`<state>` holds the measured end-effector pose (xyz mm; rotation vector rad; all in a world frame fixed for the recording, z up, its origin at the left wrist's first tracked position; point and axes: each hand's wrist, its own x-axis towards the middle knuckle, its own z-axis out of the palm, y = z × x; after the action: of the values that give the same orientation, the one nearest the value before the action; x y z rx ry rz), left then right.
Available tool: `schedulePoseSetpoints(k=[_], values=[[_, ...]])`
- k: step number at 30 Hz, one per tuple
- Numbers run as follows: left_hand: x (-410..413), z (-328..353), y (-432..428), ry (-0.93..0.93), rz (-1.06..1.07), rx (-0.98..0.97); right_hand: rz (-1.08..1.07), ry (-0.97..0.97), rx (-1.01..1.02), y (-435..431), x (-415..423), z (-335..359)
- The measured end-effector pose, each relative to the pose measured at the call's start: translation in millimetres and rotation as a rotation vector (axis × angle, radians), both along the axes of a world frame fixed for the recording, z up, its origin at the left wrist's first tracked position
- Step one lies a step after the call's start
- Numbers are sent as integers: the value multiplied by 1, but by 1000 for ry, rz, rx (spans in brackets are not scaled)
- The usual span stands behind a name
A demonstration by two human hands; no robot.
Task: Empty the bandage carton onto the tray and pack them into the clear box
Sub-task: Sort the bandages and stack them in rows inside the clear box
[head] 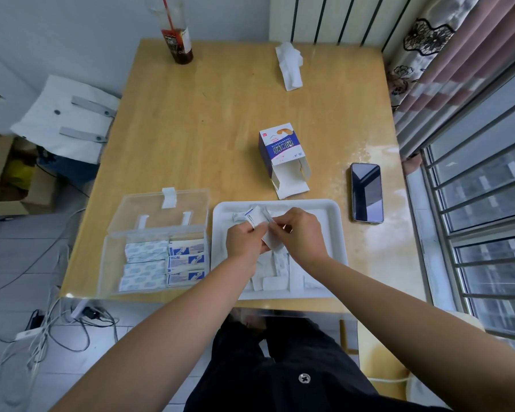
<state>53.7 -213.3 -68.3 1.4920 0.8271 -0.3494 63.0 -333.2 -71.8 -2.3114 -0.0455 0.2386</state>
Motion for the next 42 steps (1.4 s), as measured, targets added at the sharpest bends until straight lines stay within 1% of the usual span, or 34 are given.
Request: schedulePoseSetpoints(k=[3,8,9,11,14,16,18,20,21,22,24,25,26,29,31,34,39,42], values=[[-3,4,0,22,96,-78,15,2,30,3,-3,3],[-4,14,3,44,155,-231,66,80,95,1,-1,7],[-4,16,4,47,144,-233,67,108,96,0,1,7],[-5,14,8,62,93,-172,48,178,85,0,4,2],[-6,10,13,71,64,-102,-130,239,91,-9,13,-9],[-7,9,15,81,57,-103,-234,283,43,-22,20,-15],[-8,8,16,90,42,-94,-253,351,-82,-35,22,-16],[-8,7,14,86,36,-104,-217,249,-191,-38,19,-17],[-8,6,12,85,33,-106,-186,175,-166,-36,17,-14],[-7,5,11,83,32,-111,-146,146,-60,-32,14,-13],[-6,5,7,79,33,-107,-44,246,191,-21,7,-7],[-5,5,6,82,38,-110,-6,299,252,-17,4,-5],[-4,5,5,89,44,-125,-3,328,281,-14,3,-6],[-4,5,7,98,35,-213,-121,401,402,-15,6,-7],[-4,4,9,90,6,-201,-171,486,508,-19,8,-7],[-4,3,9,100,24,-151,-184,557,560,-21,11,-1],[-3,0,8,76,15,-136,-260,681,634,-22,12,-1],[-3,-1,7,61,21,-125,-255,741,657,-22,10,-3]])
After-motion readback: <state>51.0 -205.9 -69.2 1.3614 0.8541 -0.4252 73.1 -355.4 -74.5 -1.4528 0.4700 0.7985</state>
